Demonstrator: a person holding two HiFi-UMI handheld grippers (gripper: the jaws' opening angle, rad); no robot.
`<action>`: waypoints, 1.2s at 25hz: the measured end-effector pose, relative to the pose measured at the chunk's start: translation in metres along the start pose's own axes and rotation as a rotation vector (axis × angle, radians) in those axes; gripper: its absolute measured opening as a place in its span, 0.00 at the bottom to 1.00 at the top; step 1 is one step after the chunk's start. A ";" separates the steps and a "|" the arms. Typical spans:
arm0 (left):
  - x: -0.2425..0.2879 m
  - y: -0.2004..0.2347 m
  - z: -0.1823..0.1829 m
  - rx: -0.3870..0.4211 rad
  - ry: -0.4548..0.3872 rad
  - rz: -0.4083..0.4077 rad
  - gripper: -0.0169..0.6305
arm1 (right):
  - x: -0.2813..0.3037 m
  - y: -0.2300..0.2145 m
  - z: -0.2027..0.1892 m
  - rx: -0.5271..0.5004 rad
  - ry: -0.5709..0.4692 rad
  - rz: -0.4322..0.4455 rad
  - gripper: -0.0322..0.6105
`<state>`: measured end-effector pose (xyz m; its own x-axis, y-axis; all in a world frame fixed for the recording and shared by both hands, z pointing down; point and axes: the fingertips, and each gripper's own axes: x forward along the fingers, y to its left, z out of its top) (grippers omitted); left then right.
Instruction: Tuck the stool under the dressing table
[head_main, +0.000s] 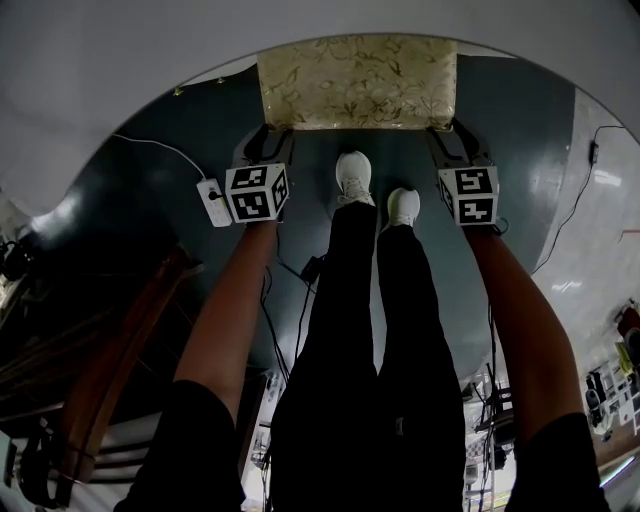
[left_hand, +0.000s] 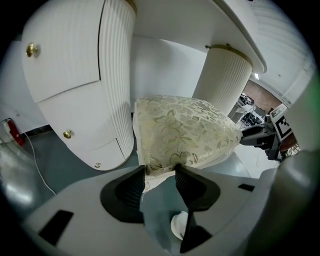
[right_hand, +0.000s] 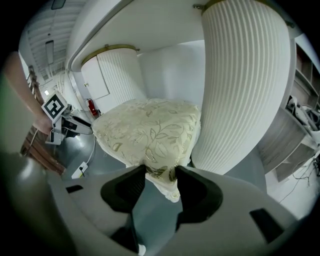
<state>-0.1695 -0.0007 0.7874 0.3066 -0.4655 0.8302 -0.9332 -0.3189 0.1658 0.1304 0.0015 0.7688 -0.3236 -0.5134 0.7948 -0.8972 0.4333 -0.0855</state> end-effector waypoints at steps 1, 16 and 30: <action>-0.001 0.000 0.000 -0.007 -0.002 0.006 0.33 | 0.000 0.000 0.000 -0.009 -0.002 0.004 0.39; -0.002 -0.003 -0.003 -0.068 -0.055 0.024 0.33 | 0.003 -0.006 0.005 0.014 -0.089 -0.051 0.38; 0.020 0.009 0.047 -0.071 -0.051 0.036 0.33 | 0.024 -0.033 0.048 -0.010 -0.110 -0.045 0.38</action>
<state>-0.1628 -0.0517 0.7806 0.2802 -0.5176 0.8084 -0.9542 -0.2425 0.1754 0.1382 -0.0606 0.7620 -0.3148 -0.6107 0.7266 -0.9086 0.4153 -0.0446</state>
